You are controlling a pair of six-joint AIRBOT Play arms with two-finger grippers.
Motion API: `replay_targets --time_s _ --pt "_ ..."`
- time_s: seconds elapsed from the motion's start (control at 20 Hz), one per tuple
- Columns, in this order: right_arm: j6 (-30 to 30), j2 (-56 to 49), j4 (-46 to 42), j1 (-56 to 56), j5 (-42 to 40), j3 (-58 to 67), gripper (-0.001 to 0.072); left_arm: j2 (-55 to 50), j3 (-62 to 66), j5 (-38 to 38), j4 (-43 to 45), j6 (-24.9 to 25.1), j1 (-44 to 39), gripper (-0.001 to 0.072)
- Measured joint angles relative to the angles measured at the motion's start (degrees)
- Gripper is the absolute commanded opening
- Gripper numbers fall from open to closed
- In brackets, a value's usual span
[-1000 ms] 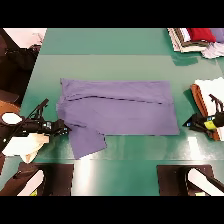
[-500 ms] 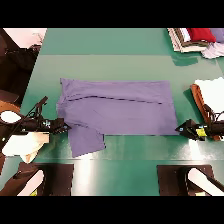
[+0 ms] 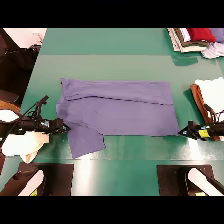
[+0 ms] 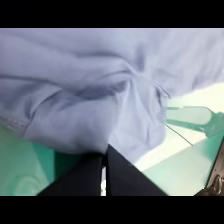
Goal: Fold the shirts.
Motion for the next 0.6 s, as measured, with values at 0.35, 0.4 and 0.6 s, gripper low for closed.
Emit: replay_targets --time_s 0.35,0.4,0.6 --pt "3.7 16.4 -9.6 -0.2 10.0 5.9 0.0017 13.9 3.7 -10.3 0.7 -5.5 0.0 0.0023" --pt "4.5 18.0 -10.4 -0.1 10.6 7.1 0.0017 14.8 5.6 -10.8 0.7 -6.1 0.0 0.0023" --pt "6.4 17.8 -12.2 3.5 9.6 13.5 0.0017 13.8 12.7 -7.4 0.7 -6.0 0.0 0.0024"
